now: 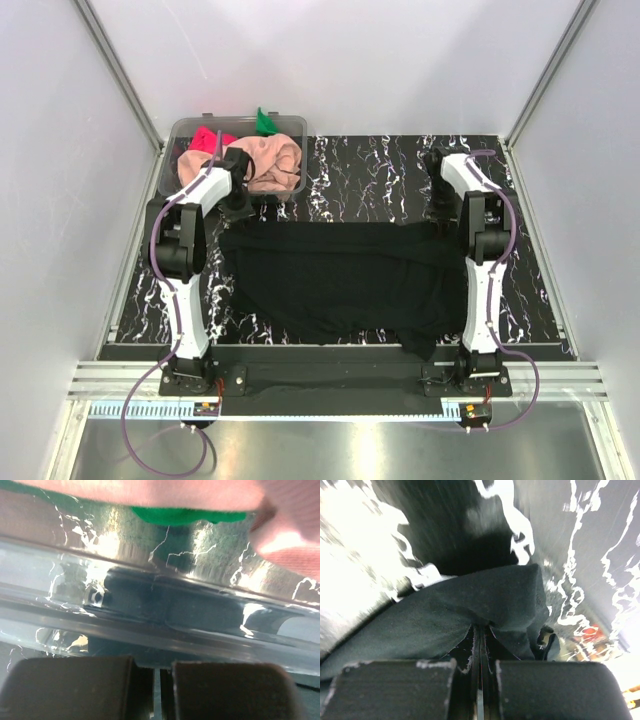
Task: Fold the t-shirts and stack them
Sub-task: Fold the tshirt
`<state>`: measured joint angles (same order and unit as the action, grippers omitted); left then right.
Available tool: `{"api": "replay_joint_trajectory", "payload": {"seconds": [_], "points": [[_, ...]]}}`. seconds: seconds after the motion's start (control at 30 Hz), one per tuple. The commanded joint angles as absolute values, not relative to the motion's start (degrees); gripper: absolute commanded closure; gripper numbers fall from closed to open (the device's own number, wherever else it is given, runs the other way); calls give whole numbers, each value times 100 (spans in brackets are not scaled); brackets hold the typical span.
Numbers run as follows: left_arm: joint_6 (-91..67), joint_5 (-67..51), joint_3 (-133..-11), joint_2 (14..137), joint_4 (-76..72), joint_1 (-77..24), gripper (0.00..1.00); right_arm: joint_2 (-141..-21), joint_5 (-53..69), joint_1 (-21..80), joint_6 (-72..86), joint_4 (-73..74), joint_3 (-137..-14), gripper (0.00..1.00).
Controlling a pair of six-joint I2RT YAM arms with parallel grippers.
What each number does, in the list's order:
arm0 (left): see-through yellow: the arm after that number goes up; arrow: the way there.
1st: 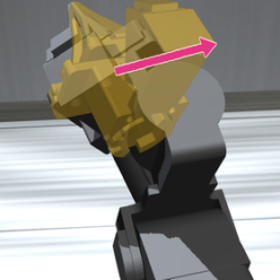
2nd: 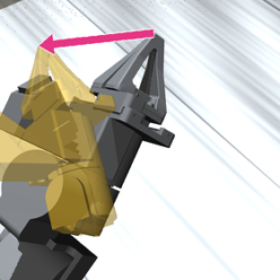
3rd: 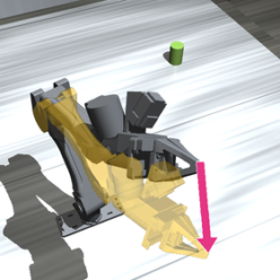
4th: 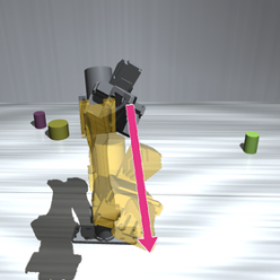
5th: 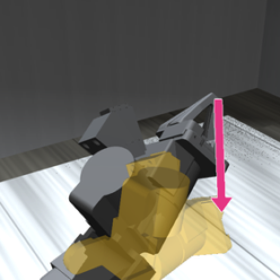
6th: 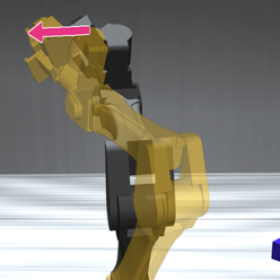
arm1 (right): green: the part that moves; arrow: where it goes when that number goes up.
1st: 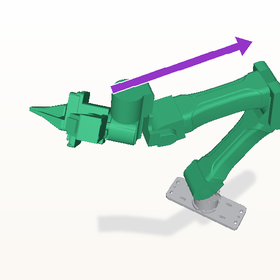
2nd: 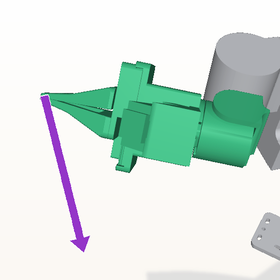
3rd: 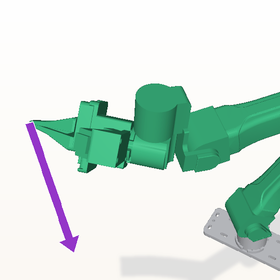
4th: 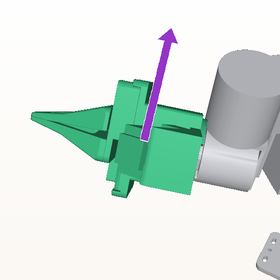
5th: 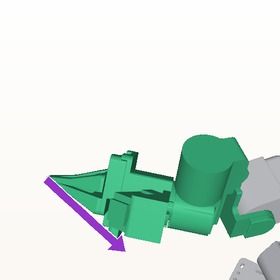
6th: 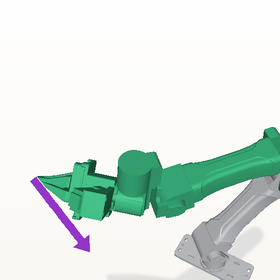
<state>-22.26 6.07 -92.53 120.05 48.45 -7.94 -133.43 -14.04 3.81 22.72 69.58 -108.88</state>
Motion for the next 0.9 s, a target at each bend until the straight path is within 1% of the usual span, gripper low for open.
{"api": "replay_joint_trajectory", "payload": {"seconds": [0.0, 0.23, 0.37, 0.5, 0.63, 0.77, 0.87], "points": [[-2232, 756, -9614, 11979, 4825, -800, 100, -13956, -2074, 448, 2329, 6503, -11477, 100], [-2285, 826, -10027, 12163, 4974, -809, 100, -14431, -2057, 510, 2364, 6819, -12453, 100], [-2285, 870, -10448, 12357, 5176, -809, 100, -14992, -2030, 510, 2373, 7268, -13628, 100], [-2294, 888, -10933, 12621, 5370, -809, 100, -15371, -2004, 501, 2364, 7576, -14422, 100], [-2285, 870, -11258, 12832, 5510, -809, 100, -15486, -1951, 510, 2391, 7611, -14599, 100], [-2285, 897, -11233, 12841, 5511, -809, 100, -15451, -1987, 501, 2400, 7594, -14493, 100], [-2250, 766, -11154, 12797, 5511, -809, 100, -15355, -1768, 501, 2373, 7638, -14450, 100]]}}
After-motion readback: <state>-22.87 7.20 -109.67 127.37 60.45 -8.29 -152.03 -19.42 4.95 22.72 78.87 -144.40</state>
